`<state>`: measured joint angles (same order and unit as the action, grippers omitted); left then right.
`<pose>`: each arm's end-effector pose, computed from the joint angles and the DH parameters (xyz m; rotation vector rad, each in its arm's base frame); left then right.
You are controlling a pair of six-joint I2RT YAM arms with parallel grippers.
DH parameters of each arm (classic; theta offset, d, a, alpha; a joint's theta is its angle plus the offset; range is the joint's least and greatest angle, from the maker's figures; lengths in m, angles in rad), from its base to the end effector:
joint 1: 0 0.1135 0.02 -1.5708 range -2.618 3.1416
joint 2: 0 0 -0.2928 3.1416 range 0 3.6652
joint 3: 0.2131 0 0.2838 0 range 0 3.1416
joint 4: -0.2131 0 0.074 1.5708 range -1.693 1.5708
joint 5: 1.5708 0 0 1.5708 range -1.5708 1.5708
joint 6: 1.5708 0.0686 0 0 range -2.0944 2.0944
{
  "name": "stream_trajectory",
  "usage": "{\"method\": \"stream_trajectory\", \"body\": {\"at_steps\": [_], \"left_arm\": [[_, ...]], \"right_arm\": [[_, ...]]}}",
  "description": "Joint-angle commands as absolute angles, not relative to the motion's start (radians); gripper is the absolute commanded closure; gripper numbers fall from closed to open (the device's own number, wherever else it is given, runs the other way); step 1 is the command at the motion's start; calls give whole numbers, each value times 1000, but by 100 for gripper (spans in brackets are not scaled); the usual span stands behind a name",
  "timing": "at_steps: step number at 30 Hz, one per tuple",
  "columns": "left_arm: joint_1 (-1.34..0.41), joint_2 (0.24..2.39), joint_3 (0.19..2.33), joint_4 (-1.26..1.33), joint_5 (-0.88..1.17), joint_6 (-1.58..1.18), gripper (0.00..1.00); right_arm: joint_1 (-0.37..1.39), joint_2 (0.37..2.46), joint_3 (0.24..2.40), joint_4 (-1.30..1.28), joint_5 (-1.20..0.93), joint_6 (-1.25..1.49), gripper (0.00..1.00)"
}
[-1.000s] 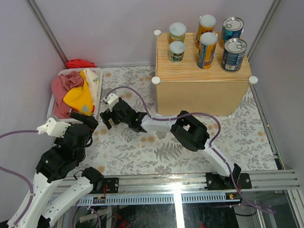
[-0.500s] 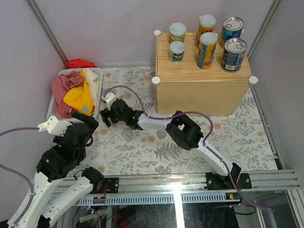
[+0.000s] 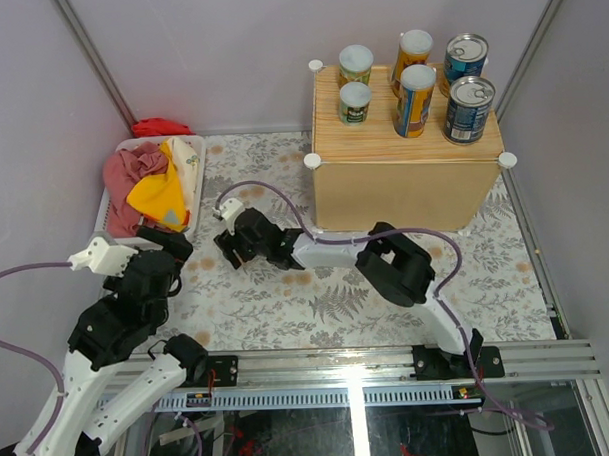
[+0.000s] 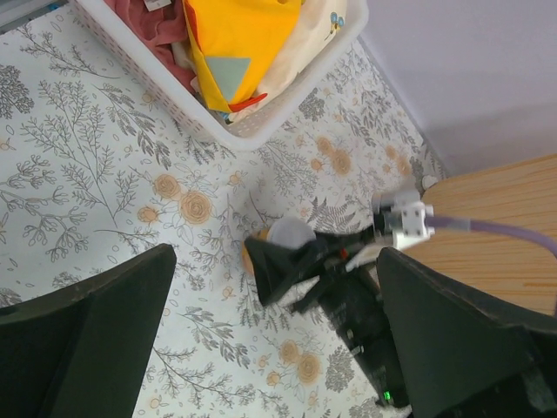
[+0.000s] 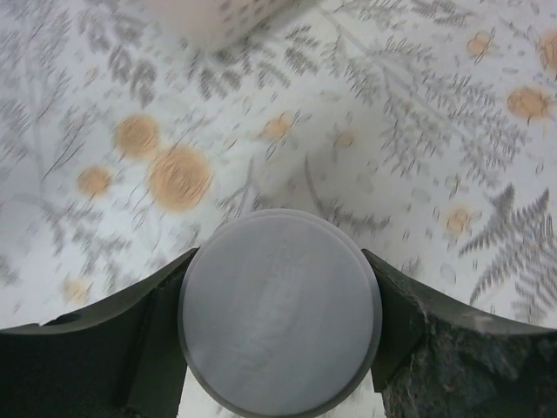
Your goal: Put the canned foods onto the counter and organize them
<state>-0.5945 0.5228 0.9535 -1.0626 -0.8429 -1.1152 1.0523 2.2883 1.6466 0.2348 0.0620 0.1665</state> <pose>0.1031 -0.0079 0.3594 -0.9206 1.7514 -0.1707 0.3018 0.5203 0.1598 -0.8409 1.8705 0.7200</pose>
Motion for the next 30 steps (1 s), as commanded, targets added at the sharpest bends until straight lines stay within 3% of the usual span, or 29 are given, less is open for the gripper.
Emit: {"method": "stream_trajectory", "body": {"at_steps": [1,4,17,30], "left_arm": [[-591,504,976,-1045,-903,-1210,0],[-592,496,973,-1053,-906,-1262,0],[-593,533,969,-973,-857,-1298,0],[-592,569,951,-923,-768,-1290,0]], "right_arm": [[1127,2012,1591,213,96,135,90],[1163,1892,1567,129,137,130,97],[1162,1613,1810,-148,409,5,99],[853,1572,1934,-288,460,47,99]]}}
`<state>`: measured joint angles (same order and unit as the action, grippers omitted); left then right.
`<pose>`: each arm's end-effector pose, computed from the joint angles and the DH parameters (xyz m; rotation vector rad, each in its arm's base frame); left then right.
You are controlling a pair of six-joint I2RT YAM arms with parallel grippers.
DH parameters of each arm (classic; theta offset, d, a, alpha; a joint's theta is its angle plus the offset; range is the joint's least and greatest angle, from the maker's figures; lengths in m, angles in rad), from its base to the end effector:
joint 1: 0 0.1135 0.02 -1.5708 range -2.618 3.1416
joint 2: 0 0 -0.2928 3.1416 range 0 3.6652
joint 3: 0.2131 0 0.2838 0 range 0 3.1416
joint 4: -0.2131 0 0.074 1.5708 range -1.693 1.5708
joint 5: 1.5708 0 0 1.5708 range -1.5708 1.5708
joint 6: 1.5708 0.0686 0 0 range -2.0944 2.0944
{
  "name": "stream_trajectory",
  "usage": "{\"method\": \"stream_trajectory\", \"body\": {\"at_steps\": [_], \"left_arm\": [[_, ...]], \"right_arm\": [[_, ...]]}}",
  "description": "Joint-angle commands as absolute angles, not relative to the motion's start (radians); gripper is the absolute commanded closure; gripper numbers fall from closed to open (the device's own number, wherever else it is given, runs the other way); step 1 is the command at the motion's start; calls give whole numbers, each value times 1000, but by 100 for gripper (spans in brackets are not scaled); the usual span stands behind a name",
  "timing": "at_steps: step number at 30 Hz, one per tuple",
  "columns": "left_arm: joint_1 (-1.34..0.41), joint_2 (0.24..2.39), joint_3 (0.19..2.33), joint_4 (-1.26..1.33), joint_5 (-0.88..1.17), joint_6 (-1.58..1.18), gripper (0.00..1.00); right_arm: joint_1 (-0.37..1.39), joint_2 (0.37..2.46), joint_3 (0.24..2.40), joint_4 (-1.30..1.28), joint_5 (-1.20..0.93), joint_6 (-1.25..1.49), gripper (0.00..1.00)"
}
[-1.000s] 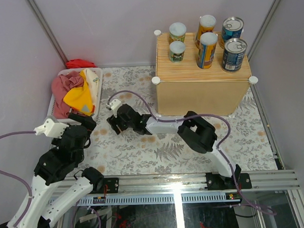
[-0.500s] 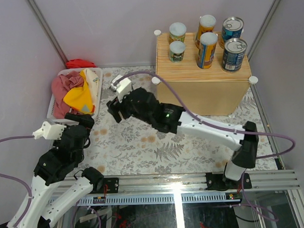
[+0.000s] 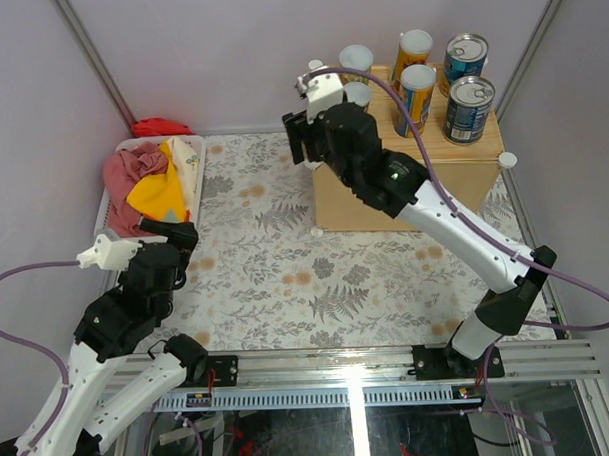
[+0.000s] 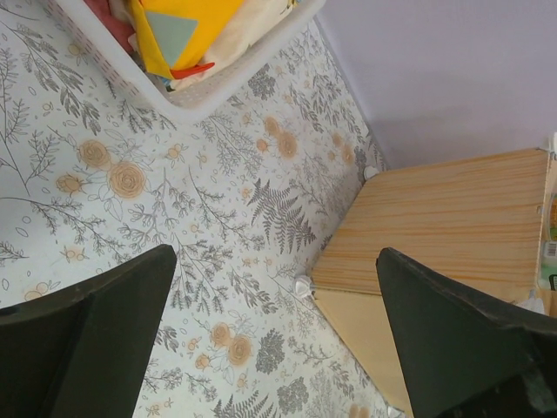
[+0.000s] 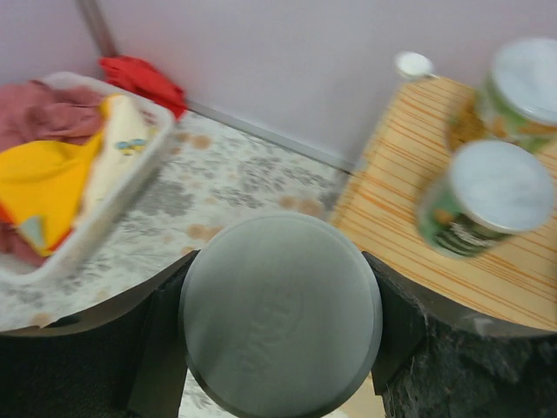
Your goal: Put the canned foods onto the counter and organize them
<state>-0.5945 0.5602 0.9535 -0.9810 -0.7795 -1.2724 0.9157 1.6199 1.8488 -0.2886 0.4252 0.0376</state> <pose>0.1159 -0.0202 0.3627 -1.0515 1.6944 -0.3619 0.2827 0.3215 0.5192 -0.3871 1.5927 0.3861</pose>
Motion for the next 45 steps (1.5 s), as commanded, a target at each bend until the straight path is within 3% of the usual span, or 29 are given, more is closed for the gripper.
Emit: {"method": "stream_trajectory", "body": {"at_steps": [1,12,40,43,45], "left_arm": [[-592,570,950,-922,-764,-1290,0],[-591,568,952,-916,-738,-1278,0],[-592,564,950,-927,-733,-1275,0],[-592,564,947,-925,-735,-1275,0],[-592,565,945,-924,-735,-1275,0]], "right_arm": [[833,1578,1942,-301,456,51,99],[690,1643,2025,-447,445,117,98],[600,1675,1912,-487,384,213,96],[599,1674,1908,-490,384,217,88],[598,1672,1906,-493,381,217,68]]}}
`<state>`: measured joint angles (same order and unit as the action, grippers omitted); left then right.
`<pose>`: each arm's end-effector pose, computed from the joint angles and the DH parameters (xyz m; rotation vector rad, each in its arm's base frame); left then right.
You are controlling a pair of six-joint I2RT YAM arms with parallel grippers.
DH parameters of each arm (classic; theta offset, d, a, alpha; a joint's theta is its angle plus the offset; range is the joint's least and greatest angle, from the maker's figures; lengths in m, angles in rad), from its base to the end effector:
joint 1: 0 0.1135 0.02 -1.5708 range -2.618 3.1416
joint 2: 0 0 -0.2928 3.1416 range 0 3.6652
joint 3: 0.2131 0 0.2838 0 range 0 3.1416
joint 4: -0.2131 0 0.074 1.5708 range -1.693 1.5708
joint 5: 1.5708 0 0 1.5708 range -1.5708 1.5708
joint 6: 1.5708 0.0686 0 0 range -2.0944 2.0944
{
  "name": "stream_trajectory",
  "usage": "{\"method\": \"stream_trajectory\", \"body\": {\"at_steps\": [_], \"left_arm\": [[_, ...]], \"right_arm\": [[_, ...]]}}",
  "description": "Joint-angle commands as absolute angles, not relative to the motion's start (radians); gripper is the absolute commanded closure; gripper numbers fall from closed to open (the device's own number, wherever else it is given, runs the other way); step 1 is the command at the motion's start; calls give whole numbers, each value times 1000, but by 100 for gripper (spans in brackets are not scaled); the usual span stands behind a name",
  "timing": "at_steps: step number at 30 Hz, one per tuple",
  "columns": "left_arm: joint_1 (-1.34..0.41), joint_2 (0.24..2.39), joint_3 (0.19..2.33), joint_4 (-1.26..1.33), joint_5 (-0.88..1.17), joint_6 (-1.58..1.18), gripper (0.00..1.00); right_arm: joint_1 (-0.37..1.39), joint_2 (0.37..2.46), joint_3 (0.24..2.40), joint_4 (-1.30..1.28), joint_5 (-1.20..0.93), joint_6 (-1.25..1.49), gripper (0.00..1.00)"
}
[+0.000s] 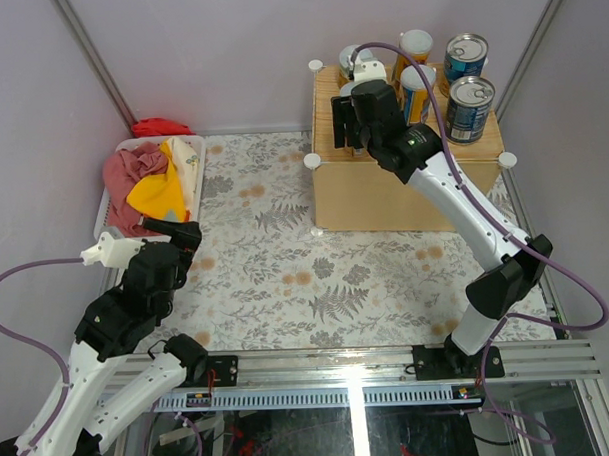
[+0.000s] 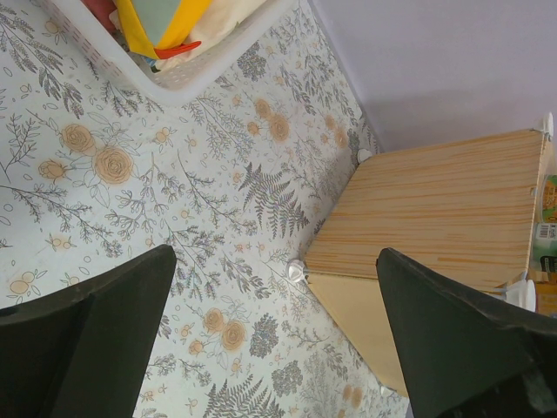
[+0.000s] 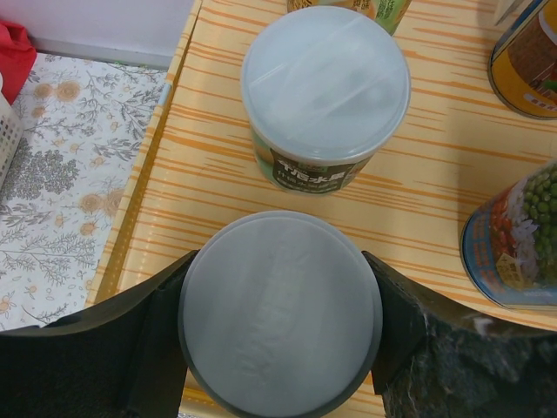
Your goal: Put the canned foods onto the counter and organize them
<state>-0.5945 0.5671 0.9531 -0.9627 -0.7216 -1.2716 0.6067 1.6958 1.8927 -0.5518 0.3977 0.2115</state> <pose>0.1187 -0.0255 0.3624 -1.0378 1.7295 -0.4173 0.3811 0.2322 0.4694 -0.1107 1.8974 0.1730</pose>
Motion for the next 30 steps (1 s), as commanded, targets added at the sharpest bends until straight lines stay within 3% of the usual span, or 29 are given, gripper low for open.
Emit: {"method": "stream_trajectory", "body": {"at_steps": [1,4,8,25,30], "left_arm": [[-592,566,945,-923,-736,-1274,0],[-592,570,944,-921,-740,-1272,0],[-592,577,942,-911,-740,-1265,0],[-592,626,955,-843,-771,-1213,0],[-591,641,972,-815,-797,-1168,0]], "right_arm": [[598,1672,1906,-494,378,218,56],[599,1671,1904,-498,379,218,18],[598,1671,1903,-502,382,216,0],[600,1534,1982,-489,357,178,1],[602,1380,1808,-445,302,195,0]]}}
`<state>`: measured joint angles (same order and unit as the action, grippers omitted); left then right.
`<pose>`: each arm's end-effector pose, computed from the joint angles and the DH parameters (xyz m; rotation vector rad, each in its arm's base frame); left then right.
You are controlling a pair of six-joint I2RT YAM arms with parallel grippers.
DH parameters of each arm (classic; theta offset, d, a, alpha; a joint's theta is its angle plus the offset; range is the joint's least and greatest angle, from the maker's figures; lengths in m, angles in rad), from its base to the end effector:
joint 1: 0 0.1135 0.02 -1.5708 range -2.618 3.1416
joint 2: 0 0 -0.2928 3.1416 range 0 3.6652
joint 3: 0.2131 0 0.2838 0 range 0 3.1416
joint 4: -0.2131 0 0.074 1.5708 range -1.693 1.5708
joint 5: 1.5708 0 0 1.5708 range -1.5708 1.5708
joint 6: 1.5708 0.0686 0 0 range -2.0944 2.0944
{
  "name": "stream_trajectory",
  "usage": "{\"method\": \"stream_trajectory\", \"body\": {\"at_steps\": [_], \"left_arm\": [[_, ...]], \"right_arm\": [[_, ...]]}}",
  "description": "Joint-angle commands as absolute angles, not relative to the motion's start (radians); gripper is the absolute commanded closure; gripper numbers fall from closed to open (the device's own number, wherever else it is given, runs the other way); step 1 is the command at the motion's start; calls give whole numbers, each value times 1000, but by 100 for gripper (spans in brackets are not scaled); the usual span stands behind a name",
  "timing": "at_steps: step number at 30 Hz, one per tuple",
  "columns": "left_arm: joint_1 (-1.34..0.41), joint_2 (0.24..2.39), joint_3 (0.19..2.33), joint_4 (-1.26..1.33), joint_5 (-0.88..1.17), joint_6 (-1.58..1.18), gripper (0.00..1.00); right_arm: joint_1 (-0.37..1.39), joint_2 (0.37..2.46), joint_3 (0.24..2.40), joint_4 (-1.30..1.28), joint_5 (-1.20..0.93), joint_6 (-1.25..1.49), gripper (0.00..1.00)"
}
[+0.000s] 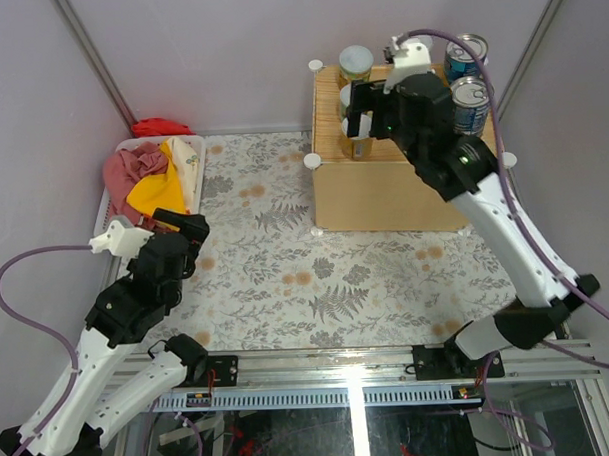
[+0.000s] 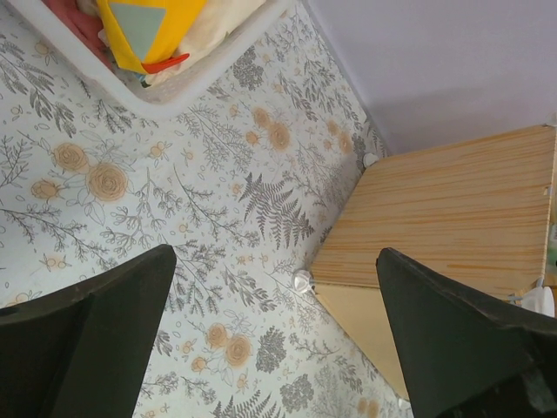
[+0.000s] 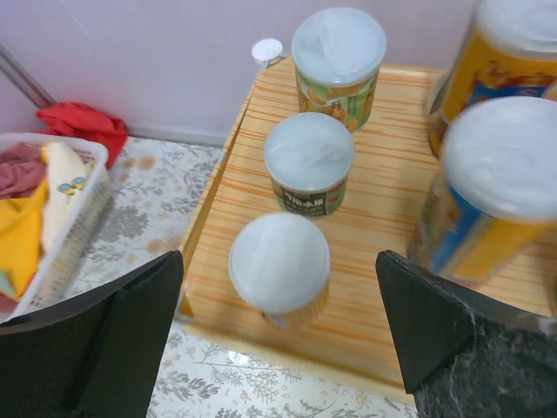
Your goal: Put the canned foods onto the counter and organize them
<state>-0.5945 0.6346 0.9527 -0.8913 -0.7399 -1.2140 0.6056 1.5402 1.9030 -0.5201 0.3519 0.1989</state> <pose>0.1366 -0.0365 0.3632 -0.9910 1.7392 -0.3689 0.3306 0.2002 0.5390 -0.0909 1.7247 0.2915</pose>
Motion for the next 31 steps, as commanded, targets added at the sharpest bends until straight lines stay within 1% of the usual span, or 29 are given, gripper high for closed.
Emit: {"method": "stream_trajectory", "body": {"at_steps": [1,4,7,12,15,18,25,31], "left_arm": [[-591,646,972,-805,-802,-1155,0],[-591,661,970,-768,-810,-1094,0],[-590,683,955,-708,-809,-1021,0],[-591,712,895,-502,-755,-849,0],[-591,752,874,-454,-750,-807,0],[-589,781,845,-425,-732,-791,0],[-583,813,784,-371,-677,-782,0],[-574,811,767,-368,-668,-767,0]], "right_arm": [[602,1335,1744,-423,318,214,1],[601,1216,1550,-398,419,268,1],[601,1135,1410,-447,554,365,1],[602,1083,1276,-627,744,554,1],[602,1064,1216,-730,829,642,1],[602,1030,1154,-778,861,675,1],[601,902,1030,-768,872,683,0],[601,862,1012,-812,912,726,0]]}}
